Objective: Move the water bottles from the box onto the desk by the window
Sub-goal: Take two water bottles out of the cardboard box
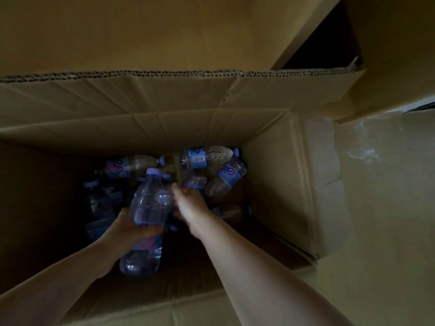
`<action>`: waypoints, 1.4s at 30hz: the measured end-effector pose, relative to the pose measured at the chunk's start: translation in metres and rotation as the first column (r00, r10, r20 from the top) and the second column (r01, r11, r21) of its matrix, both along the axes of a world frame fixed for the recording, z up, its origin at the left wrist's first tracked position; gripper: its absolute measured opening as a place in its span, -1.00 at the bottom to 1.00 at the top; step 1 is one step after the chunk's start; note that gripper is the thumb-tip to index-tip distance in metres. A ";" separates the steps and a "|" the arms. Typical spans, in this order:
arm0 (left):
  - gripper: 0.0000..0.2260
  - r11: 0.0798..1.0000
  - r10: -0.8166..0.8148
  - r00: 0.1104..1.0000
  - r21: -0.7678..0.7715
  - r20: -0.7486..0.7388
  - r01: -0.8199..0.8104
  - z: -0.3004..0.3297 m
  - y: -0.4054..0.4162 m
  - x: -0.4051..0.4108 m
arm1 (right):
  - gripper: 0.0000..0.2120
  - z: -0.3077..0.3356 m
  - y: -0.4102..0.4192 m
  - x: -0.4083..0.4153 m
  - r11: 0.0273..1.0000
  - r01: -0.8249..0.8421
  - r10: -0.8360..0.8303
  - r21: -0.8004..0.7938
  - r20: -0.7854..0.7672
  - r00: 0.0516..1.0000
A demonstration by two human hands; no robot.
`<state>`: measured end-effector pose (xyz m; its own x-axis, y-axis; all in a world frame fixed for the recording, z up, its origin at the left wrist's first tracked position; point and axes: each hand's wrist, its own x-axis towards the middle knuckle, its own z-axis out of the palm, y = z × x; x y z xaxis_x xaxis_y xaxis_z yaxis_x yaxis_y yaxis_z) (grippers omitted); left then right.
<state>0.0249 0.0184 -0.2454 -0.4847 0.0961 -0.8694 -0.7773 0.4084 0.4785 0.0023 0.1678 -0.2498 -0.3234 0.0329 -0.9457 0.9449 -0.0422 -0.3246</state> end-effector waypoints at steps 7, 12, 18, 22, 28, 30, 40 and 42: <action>-0.41 0.995 -0.072 0.997 0.067 -0.005 0.072 -0.032 -0.003 -0.008 | -0.47 -0.070 0.088 0.005 0.514 -0.466 0.613 0.720 0.071 0.787; -0.21 0.990 -0.135 0.990 0.027 -0.050 0.136 -0.062 -0.008 -0.009 | -0.50 -0.105 0.123 -0.013 -0.309 -0.654 0.939 0.691 0.330 -0.094; -0.30 0.997 -0.080 0.993 -0.009 -0.089 0.079 -0.088 -0.002 0.008 | -0.38 -0.137 0.118 -0.019 -0.473 -0.683 0.859 0.557 0.464 -0.217; -0.33 1.000 -0.023 0.998 -0.001 -0.065 0.023 -0.090 -0.007 0.009 | -0.36 -0.137 0.112 -0.028 -0.519 -0.665 0.842 0.537 0.456 -0.289; -0.55 0.998 0.018 0.999 -0.060 -0.041 -0.020 -0.071 -0.019 0.010 | -0.30 -0.100 0.107 -0.033 -0.409 -0.726 0.905 0.552 0.348 -0.246; -0.67 0.994 0.061 0.997 -0.089 -0.044 -0.065 -0.058 -0.020 0.010 | -0.30 -0.080 0.099 -0.030 -0.108 -0.823 0.970 0.558 0.239 0.034; -0.66 0.978 0.191 0.981 -0.079 0.005 -0.190 -0.019 -0.021 0.006 | -0.30 -0.093 -0.016 0.034 0.506 -0.624 0.662 0.596 0.196 0.723; -0.64 0.977 0.200 0.980 -0.073 0.003 -0.200 -0.011 -0.019 0.002 | -0.26 -0.099 -0.028 0.044 0.539 -0.621 0.650 0.569 0.187 0.736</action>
<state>0.0271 -0.0005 -0.2569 -0.4790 -0.0645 -0.8754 -0.8513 0.2771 0.4455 0.0467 0.1401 -0.3491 -0.5133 0.3137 -0.7988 0.6343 0.7656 -0.1069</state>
